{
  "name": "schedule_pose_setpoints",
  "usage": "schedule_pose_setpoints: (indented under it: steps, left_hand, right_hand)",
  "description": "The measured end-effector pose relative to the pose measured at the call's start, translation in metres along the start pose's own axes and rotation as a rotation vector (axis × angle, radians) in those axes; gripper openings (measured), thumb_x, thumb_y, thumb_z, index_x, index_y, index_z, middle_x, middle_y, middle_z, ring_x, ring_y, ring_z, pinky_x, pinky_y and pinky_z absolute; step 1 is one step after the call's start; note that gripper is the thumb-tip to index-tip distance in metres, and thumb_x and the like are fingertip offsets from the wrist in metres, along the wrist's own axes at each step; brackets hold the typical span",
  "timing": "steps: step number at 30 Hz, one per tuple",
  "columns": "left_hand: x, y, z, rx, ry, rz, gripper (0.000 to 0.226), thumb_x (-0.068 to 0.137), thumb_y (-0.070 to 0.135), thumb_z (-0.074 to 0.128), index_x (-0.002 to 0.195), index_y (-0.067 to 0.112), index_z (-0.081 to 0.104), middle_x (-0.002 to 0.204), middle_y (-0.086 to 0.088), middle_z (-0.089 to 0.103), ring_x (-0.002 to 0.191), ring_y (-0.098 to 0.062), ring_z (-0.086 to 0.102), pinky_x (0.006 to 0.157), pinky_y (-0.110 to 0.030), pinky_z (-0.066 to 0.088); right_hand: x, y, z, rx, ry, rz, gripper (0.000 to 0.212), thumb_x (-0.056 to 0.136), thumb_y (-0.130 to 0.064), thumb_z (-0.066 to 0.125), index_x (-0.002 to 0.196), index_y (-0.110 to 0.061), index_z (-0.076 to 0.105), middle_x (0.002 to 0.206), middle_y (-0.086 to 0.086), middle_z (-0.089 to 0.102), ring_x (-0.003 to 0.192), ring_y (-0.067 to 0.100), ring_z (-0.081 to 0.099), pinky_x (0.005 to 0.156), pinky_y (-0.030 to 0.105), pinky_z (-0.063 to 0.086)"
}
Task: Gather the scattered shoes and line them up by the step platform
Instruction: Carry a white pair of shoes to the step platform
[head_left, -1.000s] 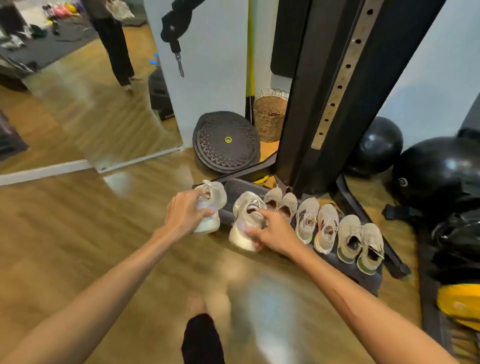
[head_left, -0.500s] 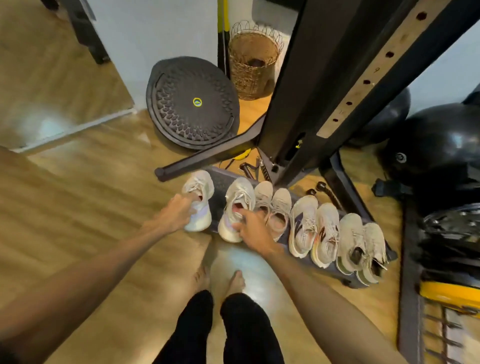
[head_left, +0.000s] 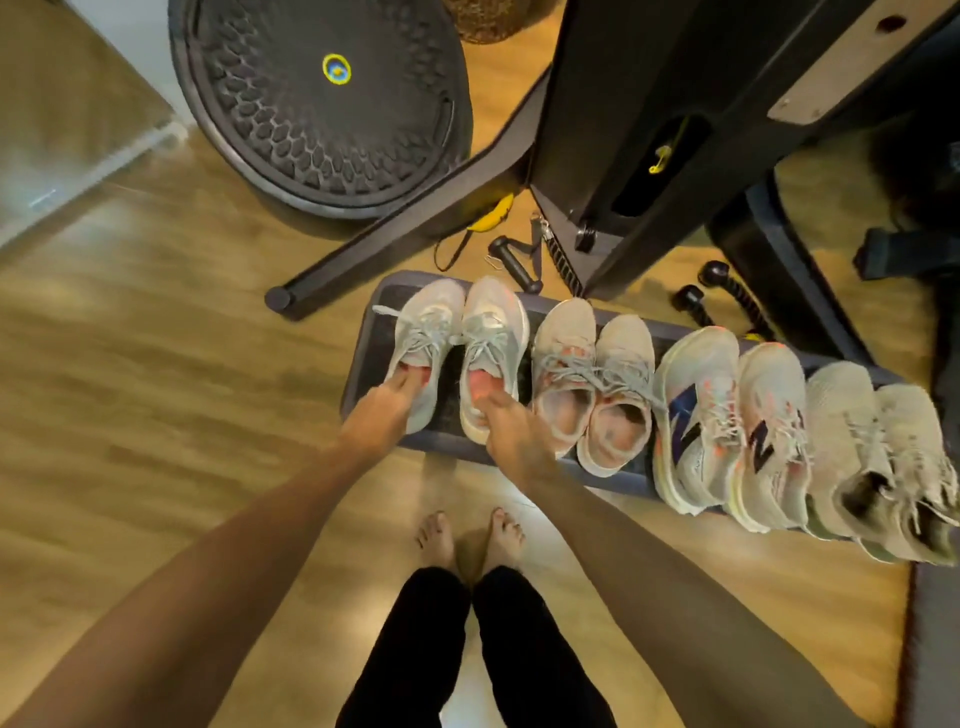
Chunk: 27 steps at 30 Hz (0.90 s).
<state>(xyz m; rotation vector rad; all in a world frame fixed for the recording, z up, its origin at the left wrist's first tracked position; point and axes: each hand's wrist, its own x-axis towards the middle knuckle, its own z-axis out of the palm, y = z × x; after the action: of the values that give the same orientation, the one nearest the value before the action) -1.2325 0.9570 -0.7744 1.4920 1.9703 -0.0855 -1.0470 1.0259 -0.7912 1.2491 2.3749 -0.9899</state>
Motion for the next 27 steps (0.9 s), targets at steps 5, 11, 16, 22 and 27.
schedule_pose_setpoints:
  steps: [5,11,16,22,27]
  left_hand:
    - [-0.011,-0.006,0.044,-0.121,-0.129,-0.055,0.054,0.082,-0.011,0.055,0.132,0.0,0.041,0.132,-0.02,0.046,0.116,-0.038,0.051,0.091,-0.038,0.04]
    - [-0.02,0.033,-0.039,-0.225,-0.059,-0.087,0.055,0.085,0.008,0.063,0.136,0.006,0.043,0.135,-0.013,0.049,0.118,-0.031,0.053,0.098,-0.042,0.043]
    - [-0.029,0.118,-0.203,-0.39,0.262,0.072,0.056,0.093,0.02,0.059,0.144,0.016,0.037,0.141,-0.007,0.047,0.127,-0.024,0.047,0.107,-0.036,0.037]
    - [-0.11,0.202,-0.383,-0.453,0.586,0.509,0.056,0.089,0.016,0.061,0.142,0.016,0.042,0.137,0.001,0.053,0.119,-0.012,0.055,0.098,-0.033,0.048]
    - [-0.194,0.237,-0.482,-0.399,0.553,0.725,0.068,0.085,0.024,0.071,0.144,0.024,0.037,0.138,0.012,0.052,0.127,0.003,0.045,0.102,-0.034,0.046]
  right_hand:
    - [0.005,0.025,0.017,0.163,-0.141,-0.009,0.04,0.085,0.007,0.053,0.124,0.003,0.059,0.127,0.022,0.056,0.111,0.031,0.054,0.094,0.029,0.04]
    - [-0.02,-0.008,-0.068,0.39,-0.166,-0.029,0.04,0.095,-0.01,0.051,0.135,-0.01,0.048,0.123,0.016,0.061,0.114,0.033,0.057,0.098,0.046,0.046]
    - [-0.059,-0.065,-0.233,0.528,0.144,-0.199,0.044,0.1,-0.023,0.05,0.144,-0.02,0.045,0.147,0.002,0.046,0.134,0.015,0.042,0.105,0.019,0.032]
    - [-0.154,-0.128,-0.41,0.509,0.501,-0.399,0.059,0.093,-0.049,0.054,0.147,-0.042,0.032,0.149,-0.019,0.041,0.131,0.0,0.044,0.104,0.024,0.04]
    - [-0.246,-0.165,-0.488,0.268,0.649,-0.452,0.075,0.088,-0.064,0.054,0.15,-0.048,0.014,0.154,-0.029,0.022,0.138,-0.012,0.023,0.108,0.022,0.033]
